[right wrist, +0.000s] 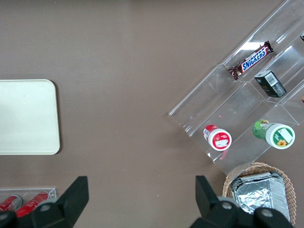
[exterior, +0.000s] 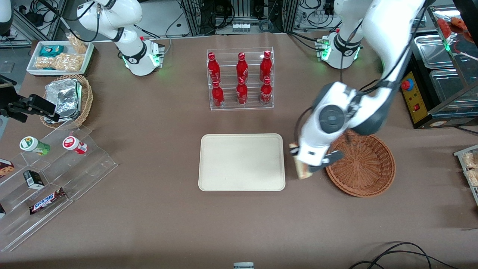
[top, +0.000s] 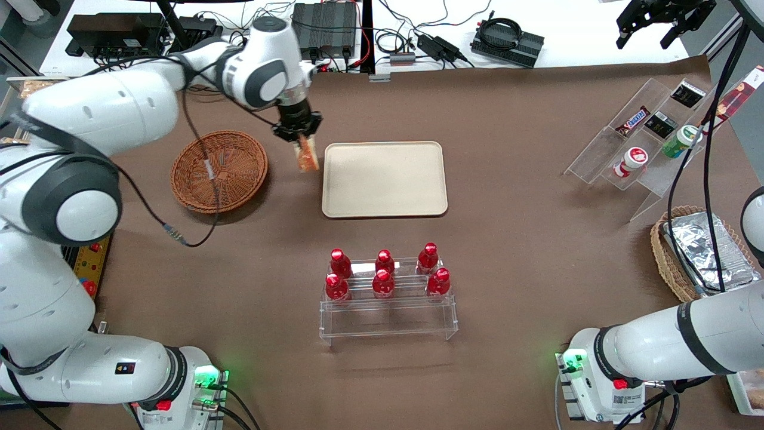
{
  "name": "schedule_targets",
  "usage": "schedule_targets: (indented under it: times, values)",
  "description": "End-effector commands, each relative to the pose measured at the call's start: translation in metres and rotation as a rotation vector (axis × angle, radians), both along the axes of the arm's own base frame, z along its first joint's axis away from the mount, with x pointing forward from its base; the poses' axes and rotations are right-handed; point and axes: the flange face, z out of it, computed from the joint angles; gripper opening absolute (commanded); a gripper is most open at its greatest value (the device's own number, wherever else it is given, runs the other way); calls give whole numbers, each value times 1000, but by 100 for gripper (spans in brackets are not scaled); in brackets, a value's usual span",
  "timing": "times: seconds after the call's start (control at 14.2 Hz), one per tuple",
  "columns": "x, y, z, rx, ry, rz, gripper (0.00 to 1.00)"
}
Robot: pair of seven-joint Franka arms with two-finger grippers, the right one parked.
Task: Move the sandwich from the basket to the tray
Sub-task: 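Carry the held sandwich with the left gripper over the cream tray, then lower the sandwich onto the tray and open the left gripper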
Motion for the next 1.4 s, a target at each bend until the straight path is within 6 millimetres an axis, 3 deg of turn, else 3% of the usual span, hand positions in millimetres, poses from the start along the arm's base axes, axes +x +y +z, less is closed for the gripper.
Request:
schedule_targets:
  times: [0.0,0.14,0.42,0.7,0.84,0.98,1.12,1.19,1.26,1.33]
  values:
    - [4,-73,-8,-9,-35,-135,19]
    - [-7,-112,-17,-47,-46,-172,15]
    - [-29,-158,-49,-116,-57,-165,15]
    - [-44,-173,-71,-112,-34,-148,16]
    - [-42,-175,-87,-127,-31,-102,17]
    - [-43,-177,-90,-135,-44,-87,19]
    - [-45,-179,-94,-125,-46,-85,30]
    - [-44,-177,-96,-117,-47,-77,30]
    - [-46,-179,-97,-114,-47,-78,45]
    - [-45,-179,-96,-116,-47,-74,84]
